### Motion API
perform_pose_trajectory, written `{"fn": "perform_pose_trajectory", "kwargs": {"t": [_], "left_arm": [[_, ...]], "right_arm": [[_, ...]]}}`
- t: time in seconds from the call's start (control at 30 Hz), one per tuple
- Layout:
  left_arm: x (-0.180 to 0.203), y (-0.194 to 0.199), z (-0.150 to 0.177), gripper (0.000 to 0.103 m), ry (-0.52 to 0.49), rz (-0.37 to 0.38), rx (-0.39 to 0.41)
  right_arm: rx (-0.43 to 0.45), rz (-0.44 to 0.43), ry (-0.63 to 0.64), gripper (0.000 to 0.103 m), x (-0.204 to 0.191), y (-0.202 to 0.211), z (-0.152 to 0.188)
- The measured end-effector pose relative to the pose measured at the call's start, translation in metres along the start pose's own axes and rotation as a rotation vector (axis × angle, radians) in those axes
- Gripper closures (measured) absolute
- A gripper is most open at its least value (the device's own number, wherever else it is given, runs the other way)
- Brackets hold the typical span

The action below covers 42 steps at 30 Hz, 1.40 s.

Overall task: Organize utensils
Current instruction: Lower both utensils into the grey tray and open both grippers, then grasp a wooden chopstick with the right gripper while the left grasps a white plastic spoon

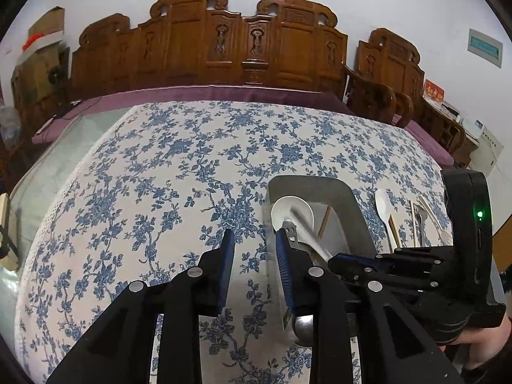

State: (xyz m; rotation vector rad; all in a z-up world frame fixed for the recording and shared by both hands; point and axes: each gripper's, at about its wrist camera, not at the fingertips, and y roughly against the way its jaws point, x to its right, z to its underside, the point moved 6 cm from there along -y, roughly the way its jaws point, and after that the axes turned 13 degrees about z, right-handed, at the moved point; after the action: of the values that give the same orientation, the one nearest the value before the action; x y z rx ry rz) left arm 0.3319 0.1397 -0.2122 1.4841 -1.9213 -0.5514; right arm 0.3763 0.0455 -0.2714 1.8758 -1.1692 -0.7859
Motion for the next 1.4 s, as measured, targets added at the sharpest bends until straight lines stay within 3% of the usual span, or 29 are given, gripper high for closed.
{"fn": "perform_pose_trajectory", "kwargs": {"t": [0.23,0.33,0.47,0.5,0.53,0.6,0.9,1.4], "left_arm": [[0.005,0.001,0.001,0.077,-0.011,0.003,0.002],[0.012,0.002,0.001,0.072,-0.026,0.008,0.007],[0.024,0.002,0.002,0.048,-0.044,0.015,0.015],[0.027,0.002,0.002,0.045,-0.049,0.016,0.016],[0.032,0.002,0.002,0.043,-0.056,0.017,0.016],[0.040,0.002,0.003,0.034,-0.065,0.024,0.018],[0.081,0.000,0.011,0.033,-0.110,0.063,0.028],[0.111,-0.009,0.022,0.033,-0.135,0.088,0.006]], "right_arm": [[0.048,-0.026,0.014,0.095,0.003,0.021,-0.003],[0.078,-0.018,0.011,0.095,0.019,0.040,0.001],[0.111,0.036,0.025,0.095,0.049,0.062,0.013],[0.116,0.064,0.031,0.090,0.060,0.066,0.017],[0.119,0.090,0.031,0.079,0.071,0.069,0.021],[0.118,0.131,0.017,0.075,0.095,0.072,0.030],[0.032,0.243,-0.036,0.075,0.163,0.044,0.053],[-0.068,0.378,-0.088,0.075,0.188,-0.002,0.046]]}}
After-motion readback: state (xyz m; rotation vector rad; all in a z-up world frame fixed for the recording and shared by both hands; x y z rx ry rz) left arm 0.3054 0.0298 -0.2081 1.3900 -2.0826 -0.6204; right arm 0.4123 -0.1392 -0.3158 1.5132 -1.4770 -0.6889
